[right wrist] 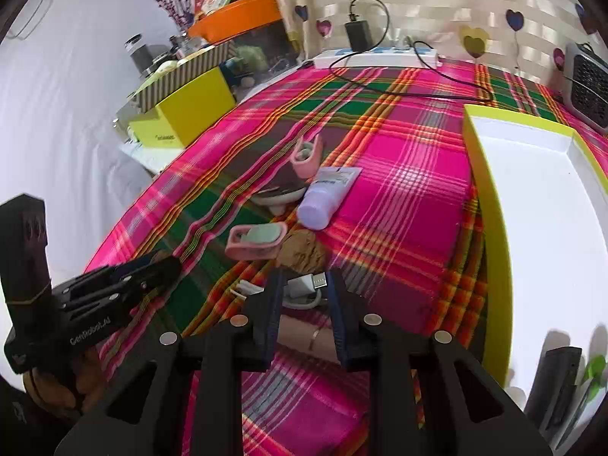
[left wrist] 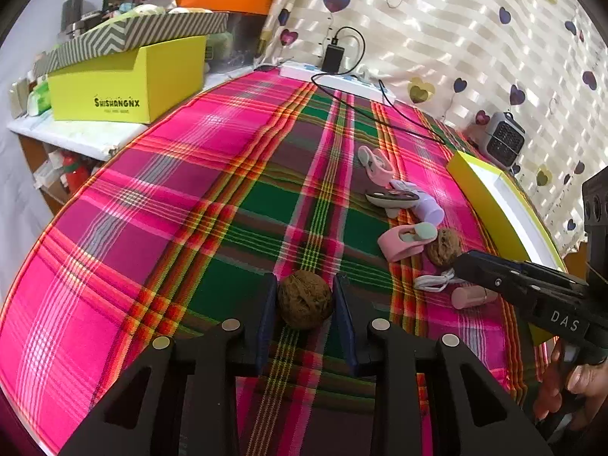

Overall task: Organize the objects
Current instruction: 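Grasp the brown walnut with the left tool while the right tool grasps the white cable, then carry the walnut toward the tray with the left tool while the right tool carries the cable there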

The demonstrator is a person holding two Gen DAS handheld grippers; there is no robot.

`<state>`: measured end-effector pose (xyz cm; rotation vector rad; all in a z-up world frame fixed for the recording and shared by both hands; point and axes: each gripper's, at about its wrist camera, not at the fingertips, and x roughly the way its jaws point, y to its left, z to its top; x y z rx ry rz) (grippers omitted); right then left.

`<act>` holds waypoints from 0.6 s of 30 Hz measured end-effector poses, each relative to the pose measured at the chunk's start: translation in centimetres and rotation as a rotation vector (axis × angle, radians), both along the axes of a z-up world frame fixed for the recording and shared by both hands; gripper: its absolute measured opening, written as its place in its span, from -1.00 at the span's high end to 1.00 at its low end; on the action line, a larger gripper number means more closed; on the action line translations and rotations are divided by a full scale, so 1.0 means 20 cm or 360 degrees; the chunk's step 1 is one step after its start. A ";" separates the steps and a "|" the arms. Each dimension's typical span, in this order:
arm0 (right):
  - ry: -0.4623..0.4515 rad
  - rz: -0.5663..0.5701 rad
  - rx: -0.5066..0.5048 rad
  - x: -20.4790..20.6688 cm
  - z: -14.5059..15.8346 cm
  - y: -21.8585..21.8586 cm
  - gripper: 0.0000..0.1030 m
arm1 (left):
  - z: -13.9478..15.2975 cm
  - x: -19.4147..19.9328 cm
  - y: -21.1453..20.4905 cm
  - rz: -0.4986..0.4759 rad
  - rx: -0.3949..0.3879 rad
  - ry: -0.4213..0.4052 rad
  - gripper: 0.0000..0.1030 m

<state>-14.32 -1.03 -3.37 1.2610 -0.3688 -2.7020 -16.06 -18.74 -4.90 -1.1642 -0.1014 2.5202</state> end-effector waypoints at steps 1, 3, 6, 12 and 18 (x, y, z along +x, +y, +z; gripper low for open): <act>0.0009 0.0001 0.0007 0.01 0.00 0.00 0.53 | 0.00 0.00 0.00 -0.0003 0.0000 0.0002 0.46; 0.0031 0.0015 0.0006 0.03 0.01 -0.01 0.61 | 0.00 0.01 0.01 -0.0010 -0.0003 0.0008 0.46; 0.0077 0.0029 0.0003 0.05 0.05 -0.01 0.74 | 0.01 0.02 0.01 -0.0003 -0.0006 0.0027 0.46; 0.0122 0.0031 0.0004 0.09 0.07 -0.01 0.82 | 0.03 0.04 0.02 -0.0015 -0.0006 0.0052 0.46; 0.0184 0.0034 -0.0015 0.13 0.11 0.02 0.92 | 0.07 0.07 0.06 -0.0032 0.0000 0.0088 0.46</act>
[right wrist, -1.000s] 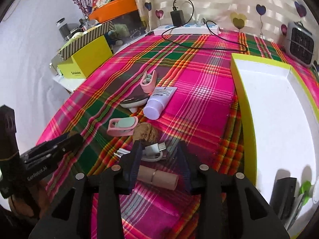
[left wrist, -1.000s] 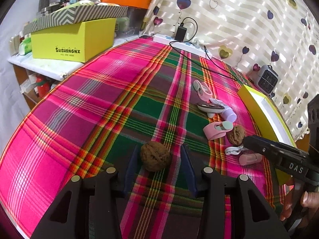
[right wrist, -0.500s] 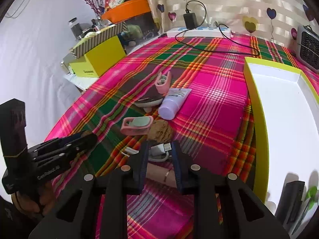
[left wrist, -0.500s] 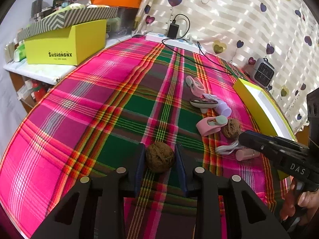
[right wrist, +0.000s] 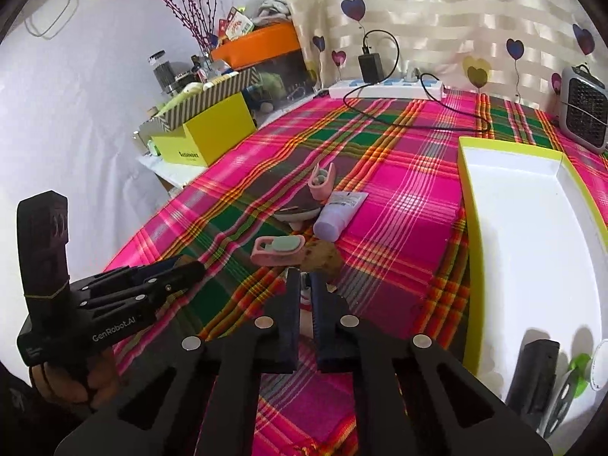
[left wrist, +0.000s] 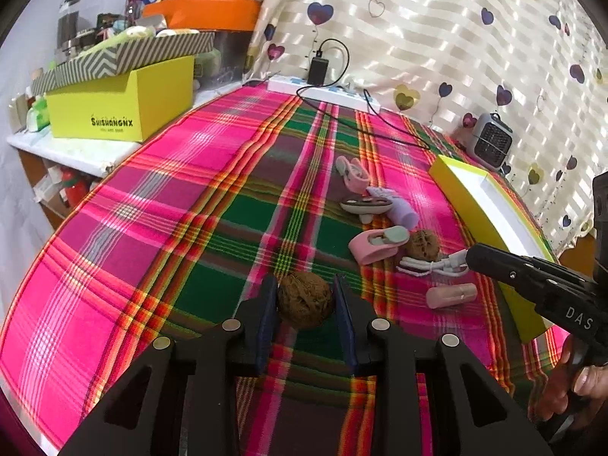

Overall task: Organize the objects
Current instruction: 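Carry the walnut toward the tray with the left tool while the right tool carries the cable there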

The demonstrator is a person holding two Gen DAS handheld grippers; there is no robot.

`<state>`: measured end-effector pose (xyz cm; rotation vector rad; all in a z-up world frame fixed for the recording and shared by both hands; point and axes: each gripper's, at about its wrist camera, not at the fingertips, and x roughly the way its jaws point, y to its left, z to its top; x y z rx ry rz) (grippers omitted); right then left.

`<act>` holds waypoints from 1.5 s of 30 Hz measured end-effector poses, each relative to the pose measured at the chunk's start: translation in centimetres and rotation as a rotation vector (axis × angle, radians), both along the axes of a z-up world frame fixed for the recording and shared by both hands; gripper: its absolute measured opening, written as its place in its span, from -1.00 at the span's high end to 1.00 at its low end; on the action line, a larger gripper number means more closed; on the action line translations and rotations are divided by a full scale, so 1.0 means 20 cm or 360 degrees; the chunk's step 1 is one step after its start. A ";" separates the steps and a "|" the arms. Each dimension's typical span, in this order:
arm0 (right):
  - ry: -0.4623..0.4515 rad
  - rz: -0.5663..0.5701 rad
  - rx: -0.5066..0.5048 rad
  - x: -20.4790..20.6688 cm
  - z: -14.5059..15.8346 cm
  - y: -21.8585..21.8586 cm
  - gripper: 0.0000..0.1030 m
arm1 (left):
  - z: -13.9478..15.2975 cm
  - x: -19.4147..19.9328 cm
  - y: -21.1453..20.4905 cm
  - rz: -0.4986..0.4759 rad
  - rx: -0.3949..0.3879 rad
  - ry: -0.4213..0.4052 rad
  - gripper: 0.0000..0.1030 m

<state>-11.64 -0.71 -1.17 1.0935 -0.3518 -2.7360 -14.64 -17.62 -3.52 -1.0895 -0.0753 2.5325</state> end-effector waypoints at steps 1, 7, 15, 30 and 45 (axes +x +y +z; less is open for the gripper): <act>0.0006 -0.0004 -0.0002 0.00 0.00 0.00 0.93 | 0.00 0.00 0.01 -0.0005 0.0001 0.0004 0.46; 0.0049 -0.0002 -0.0022 0.04 0.03 0.04 0.96 | 0.04 0.03 0.08 -0.0050 -0.0002 0.0034 0.46; 0.0160 -0.0059 -0.0061 0.14 0.11 0.14 0.96 | 0.11 0.06 0.23 -0.0161 0.0013 0.0097 0.46; 0.0275 -0.0260 -0.0093 0.34 0.18 0.41 0.96 | 0.19 0.12 0.60 -0.0406 0.0051 0.0156 0.46; 0.0268 -0.0501 -0.0124 0.50 0.13 0.70 0.95 | 0.20 0.18 0.98 -0.0692 0.0075 0.0134 0.46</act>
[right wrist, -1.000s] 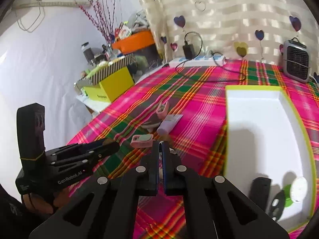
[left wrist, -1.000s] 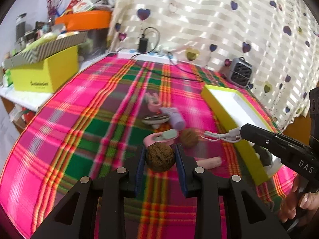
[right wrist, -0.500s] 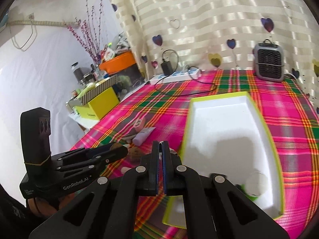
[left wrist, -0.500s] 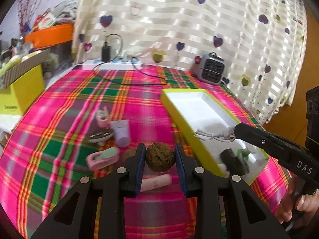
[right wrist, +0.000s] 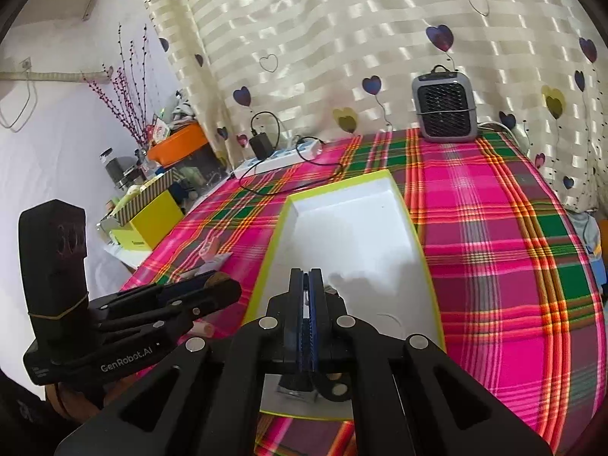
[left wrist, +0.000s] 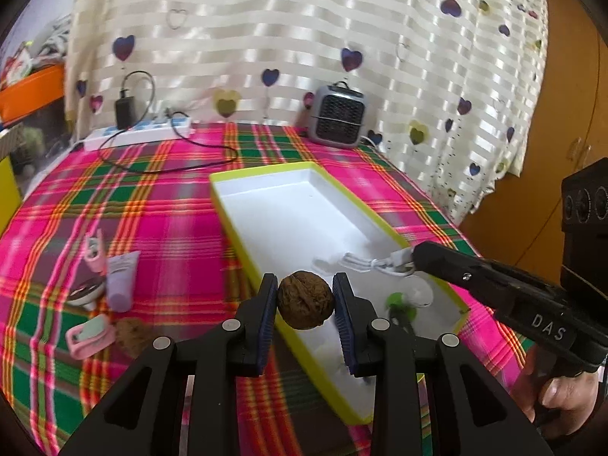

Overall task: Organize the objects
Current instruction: 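Carry the walnut toward the tray with the left tool while the right tool carries the cable there, then open the left tool to drop the walnut in the tray while the right tool releases the cable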

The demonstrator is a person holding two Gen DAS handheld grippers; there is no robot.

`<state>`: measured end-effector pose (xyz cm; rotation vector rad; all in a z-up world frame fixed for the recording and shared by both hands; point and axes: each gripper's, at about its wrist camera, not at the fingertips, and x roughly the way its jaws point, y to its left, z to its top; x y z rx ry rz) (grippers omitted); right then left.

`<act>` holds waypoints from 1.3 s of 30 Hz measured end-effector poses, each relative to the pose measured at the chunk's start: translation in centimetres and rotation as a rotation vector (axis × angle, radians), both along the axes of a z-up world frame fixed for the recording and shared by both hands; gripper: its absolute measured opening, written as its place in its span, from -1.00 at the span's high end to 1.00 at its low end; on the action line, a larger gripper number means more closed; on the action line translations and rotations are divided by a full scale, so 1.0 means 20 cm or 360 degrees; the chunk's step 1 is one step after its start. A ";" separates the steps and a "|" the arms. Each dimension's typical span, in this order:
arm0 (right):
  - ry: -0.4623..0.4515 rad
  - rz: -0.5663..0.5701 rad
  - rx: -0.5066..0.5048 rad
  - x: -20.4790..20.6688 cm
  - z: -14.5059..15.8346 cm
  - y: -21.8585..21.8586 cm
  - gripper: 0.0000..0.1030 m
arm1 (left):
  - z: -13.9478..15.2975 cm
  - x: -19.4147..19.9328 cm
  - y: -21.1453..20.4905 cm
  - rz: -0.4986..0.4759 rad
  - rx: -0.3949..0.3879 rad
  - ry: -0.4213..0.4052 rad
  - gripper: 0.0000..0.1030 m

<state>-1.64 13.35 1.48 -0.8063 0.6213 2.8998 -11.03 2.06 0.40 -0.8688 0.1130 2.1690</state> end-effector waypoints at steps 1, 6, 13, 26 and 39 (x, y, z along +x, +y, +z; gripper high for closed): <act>-0.0001 -0.0002 -0.0002 0.00 -0.01 0.01 0.95 | 0.00 0.00 0.01 -0.0009 -0.0004 0.0000 0.46; -0.0022 -0.0030 -0.0026 0.00 -0.04 0.06 0.95 | -0.05 -0.02 0.07 -0.0017 -0.0053 -0.0028 0.46; -0.0073 -0.0031 -0.0029 -0.04 -0.09 0.08 0.95 | -0.10 -0.05 0.13 -0.0007 -0.0132 -0.0056 0.46; -0.0144 -0.0036 0.0025 -0.07 -0.13 0.06 0.95 | -0.13 -0.06 0.18 -0.0008 -0.0182 -0.0036 0.46; -0.0145 -0.0035 0.0053 -0.08 -0.13 0.04 0.95 | -0.14 -0.08 0.21 -0.0024 -0.0182 -0.0037 0.46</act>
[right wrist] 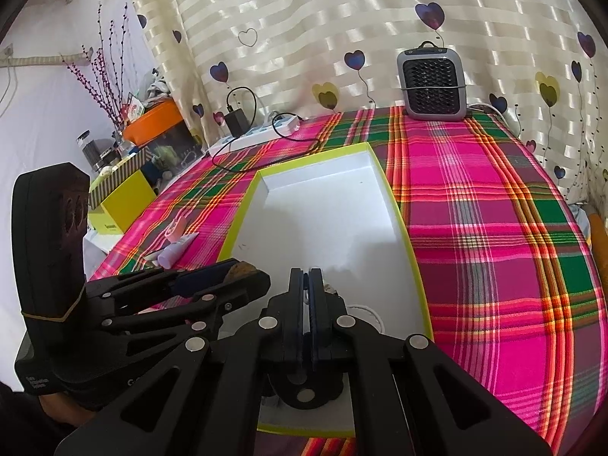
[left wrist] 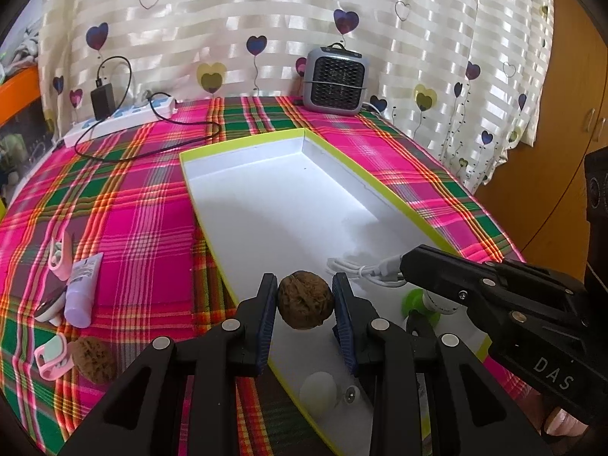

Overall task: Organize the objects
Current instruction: 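Open the left tool to drop the walnut in the tray while the right tool releases the cable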

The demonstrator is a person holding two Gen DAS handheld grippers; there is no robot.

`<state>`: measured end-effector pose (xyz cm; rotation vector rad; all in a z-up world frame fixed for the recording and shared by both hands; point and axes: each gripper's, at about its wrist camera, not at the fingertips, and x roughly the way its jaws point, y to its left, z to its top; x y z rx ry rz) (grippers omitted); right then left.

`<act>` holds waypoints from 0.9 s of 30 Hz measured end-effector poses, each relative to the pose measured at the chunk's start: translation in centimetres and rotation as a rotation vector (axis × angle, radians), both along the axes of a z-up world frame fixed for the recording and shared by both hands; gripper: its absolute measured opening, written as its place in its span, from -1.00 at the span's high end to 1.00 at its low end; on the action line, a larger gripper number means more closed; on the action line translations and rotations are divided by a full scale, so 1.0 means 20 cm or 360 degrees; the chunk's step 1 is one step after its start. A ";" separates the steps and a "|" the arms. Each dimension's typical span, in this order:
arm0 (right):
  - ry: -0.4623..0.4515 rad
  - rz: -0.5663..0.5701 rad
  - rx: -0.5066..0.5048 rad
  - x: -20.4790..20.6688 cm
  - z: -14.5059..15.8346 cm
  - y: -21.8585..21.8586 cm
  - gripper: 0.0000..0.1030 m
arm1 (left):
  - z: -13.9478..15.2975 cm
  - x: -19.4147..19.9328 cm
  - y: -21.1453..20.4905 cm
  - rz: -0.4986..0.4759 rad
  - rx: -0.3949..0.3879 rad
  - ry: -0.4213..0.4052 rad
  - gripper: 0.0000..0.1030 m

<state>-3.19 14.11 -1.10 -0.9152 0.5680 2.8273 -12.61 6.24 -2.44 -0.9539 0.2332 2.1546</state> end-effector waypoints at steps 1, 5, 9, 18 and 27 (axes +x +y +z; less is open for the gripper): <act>0.0006 -0.0004 0.0001 0.00 0.00 0.00 0.95 | 0.00 0.00 0.00 0.0000 -0.0002 0.0000 0.46; -0.0003 0.0002 -0.0001 -0.01 0.00 0.00 0.95 | 0.00 0.00 0.01 -0.0002 -0.0006 -0.0002 0.46; -0.0017 0.0013 -0.0016 -0.02 -0.01 0.01 0.95 | -0.02 -0.01 0.03 -0.0018 -0.0003 -0.0029 0.46; -0.0021 -0.0004 -0.0044 -0.02 -0.02 0.02 0.77 | -0.02 -0.01 0.04 -0.0019 0.0011 -0.0043 0.45; 0.0070 -0.0046 0.0004 0.02 0.03 0.01 0.77 | 0.07 0.03 -0.02 0.0010 0.0124 0.0059 0.43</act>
